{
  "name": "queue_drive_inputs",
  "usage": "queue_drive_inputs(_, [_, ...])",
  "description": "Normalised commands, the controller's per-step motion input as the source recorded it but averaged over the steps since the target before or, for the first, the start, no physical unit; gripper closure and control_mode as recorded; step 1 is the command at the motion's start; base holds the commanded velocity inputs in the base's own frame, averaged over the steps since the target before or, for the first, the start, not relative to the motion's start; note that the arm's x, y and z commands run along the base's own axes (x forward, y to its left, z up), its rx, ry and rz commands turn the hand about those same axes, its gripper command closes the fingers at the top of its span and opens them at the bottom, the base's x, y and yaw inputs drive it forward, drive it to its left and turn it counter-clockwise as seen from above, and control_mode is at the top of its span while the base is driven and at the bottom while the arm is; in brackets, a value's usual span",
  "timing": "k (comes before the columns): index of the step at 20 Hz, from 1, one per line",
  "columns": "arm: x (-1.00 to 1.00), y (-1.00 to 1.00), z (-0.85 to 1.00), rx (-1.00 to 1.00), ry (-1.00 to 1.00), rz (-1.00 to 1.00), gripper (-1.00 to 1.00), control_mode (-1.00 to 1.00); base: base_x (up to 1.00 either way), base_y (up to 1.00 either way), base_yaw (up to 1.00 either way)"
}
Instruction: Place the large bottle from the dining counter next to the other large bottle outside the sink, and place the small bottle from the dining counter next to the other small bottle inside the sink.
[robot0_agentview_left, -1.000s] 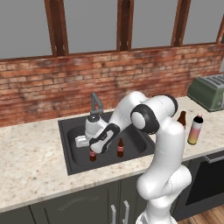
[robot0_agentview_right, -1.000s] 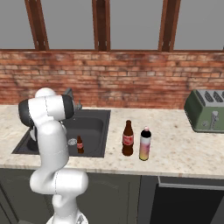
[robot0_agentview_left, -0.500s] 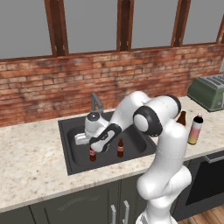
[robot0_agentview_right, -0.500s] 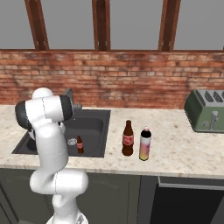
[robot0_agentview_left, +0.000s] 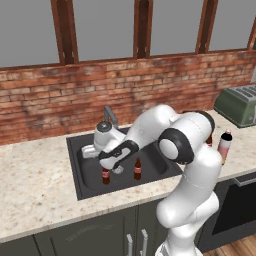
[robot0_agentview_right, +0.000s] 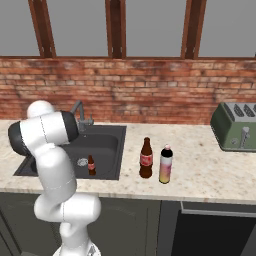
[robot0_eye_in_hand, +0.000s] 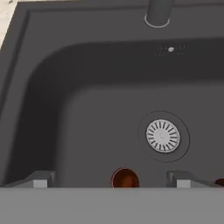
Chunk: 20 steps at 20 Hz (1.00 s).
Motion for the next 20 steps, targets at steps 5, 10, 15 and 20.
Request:
queue_drive_inputs(5, [0.02,0.09,0.46,0.0,-0.01,0.0,-1.0,-1.0,0.0,0.0,0.0])
queue_drive_inputs(10, [0.01,0.07,0.32,0.0,0.0,0.0,-1.0,-1.0,0.0,0.0,0.0])
queue_drive_inputs(15, [0.0,0.02,0.26,0.0,0.0,0.0,-1.0,-1.0,0.0,0.0,0.0])
queue_drive_inputs(20, [-0.13,0.0,0.31,0.0,-0.02,0.01,-1.0,-1.0,0.0,0.0,0.0])
